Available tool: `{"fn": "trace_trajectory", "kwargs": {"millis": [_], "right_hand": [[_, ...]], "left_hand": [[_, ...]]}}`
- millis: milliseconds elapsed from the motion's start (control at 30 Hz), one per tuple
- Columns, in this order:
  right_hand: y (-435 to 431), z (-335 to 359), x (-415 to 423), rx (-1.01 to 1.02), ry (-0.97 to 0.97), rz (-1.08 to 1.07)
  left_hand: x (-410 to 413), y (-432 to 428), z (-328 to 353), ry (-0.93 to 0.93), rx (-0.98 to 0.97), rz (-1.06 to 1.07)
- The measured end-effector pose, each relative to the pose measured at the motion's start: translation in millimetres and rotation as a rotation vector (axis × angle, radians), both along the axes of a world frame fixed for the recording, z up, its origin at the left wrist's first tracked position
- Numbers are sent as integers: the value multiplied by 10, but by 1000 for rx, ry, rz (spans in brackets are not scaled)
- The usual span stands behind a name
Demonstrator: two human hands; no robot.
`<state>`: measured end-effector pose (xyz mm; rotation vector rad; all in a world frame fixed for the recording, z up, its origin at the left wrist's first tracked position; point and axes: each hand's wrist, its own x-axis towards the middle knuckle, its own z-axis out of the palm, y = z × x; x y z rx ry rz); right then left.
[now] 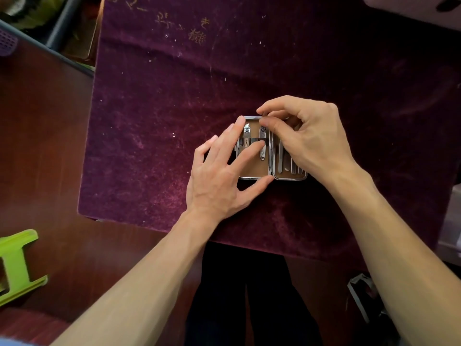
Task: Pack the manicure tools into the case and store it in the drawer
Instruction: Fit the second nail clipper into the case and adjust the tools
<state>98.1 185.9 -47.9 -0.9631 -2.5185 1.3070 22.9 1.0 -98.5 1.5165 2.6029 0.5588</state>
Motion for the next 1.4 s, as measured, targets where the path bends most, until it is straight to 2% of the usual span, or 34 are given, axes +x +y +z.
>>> {"fn": "trace_trajectory", "kwargs": {"millis": [767,1167,1267,1400], "right_hand": [[-183,113,181,173,-20,56],[-533,104,431,281,-143,97],[-668,130,460,244,-183,68],[-864,152,465,54,-182,-71]], "left_hand": [[1,29,-33,32,16,-4],[6,8,9,-9,-68,-8],[6,10,23,-14,-80,-31],[-3,12,24,1,-92,-46]]}}
